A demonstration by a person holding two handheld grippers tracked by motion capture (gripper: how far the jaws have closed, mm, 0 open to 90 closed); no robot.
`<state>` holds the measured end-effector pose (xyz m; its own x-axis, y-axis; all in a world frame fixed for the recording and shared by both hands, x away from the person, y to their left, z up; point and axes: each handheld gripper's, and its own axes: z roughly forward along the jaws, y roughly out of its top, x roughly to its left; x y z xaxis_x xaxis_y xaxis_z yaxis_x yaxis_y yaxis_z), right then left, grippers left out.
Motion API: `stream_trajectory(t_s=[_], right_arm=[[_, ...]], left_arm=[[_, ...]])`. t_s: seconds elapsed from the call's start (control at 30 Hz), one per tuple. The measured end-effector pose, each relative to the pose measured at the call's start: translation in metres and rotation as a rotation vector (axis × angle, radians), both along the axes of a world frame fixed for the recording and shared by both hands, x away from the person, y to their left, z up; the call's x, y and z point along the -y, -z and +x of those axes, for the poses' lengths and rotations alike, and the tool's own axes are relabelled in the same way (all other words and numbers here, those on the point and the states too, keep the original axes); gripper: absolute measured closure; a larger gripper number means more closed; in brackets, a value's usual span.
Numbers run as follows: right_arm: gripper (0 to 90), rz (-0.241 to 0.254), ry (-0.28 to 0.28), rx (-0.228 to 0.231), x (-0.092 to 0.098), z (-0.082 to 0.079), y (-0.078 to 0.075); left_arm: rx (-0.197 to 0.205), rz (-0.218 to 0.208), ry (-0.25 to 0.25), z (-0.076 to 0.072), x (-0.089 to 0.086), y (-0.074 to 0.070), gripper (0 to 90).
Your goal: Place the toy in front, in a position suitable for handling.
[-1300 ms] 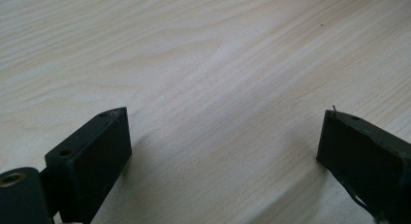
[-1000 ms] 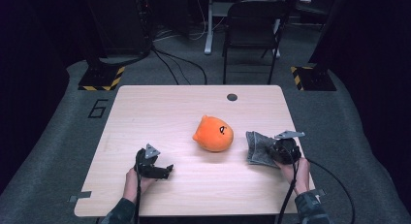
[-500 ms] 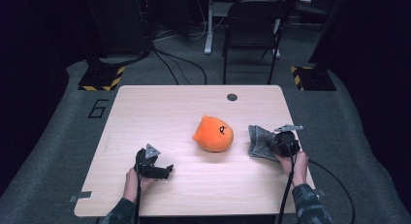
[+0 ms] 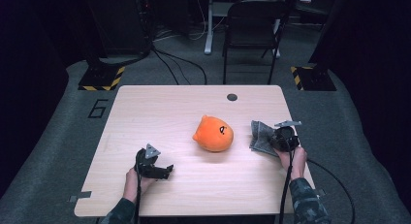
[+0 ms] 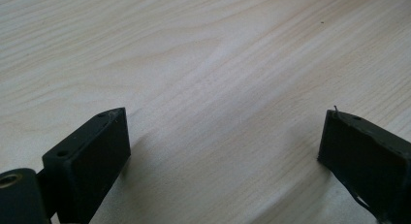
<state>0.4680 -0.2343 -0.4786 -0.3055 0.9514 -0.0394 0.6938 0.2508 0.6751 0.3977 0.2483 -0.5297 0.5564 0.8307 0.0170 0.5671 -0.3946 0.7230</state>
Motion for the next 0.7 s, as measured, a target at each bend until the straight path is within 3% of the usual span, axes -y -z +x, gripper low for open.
stream_trajectory(t_s=[0.07, 0.23, 0.27, 0.3, 0.37, 0.4, 0.6, 0.7], right_arm=[[68.6, 0.000, 0.000, 0.000, 0.000, 0.001, 0.001], [52.2, -0.030, 0.002, -0.025, 0.000, 0.006, 0.010], [52.2, -0.030, 0.002, -0.025, 0.000, 0.006, 0.010], [44.3, -0.021, 0.027, -0.038, 0.001, 0.006, 0.012], [41.2, -0.026, 0.023, -0.034, 0.002, 0.007, 0.013], [34.6, -0.019, 0.040, -0.038, 0.003, 0.007, 0.014], [25.5, -0.003, 0.019, -0.032, 0.002, 0.005, 0.013], [21.7, 0.012, 0.003, -0.035, 0.000, 0.004, 0.011]], left_arm=[[0.000, -0.001, -0.001, 0.000, 0.000, 0.000, 4.2], [0.000, 0.000, 0.001, 0.000, 0.000, 0.000, 4.2], [0.000, 0.000, 0.001, 0.000, 0.000, 0.000, 4.2], [0.000, 0.000, 0.001, 0.000, 0.000, 0.000, 4.2], [0.000, 0.000, 0.002, 0.000, 0.000, 0.000, 4.2], [-0.001, -0.001, 0.003, 0.000, 0.000, 0.000, 4.2], [-0.008, -0.004, 0.007, 0.001, -0.001, -0.001, 4.3], [-0.027, -0.044, 0.009, 0.003, -0.002, -0.005, 5.3]])
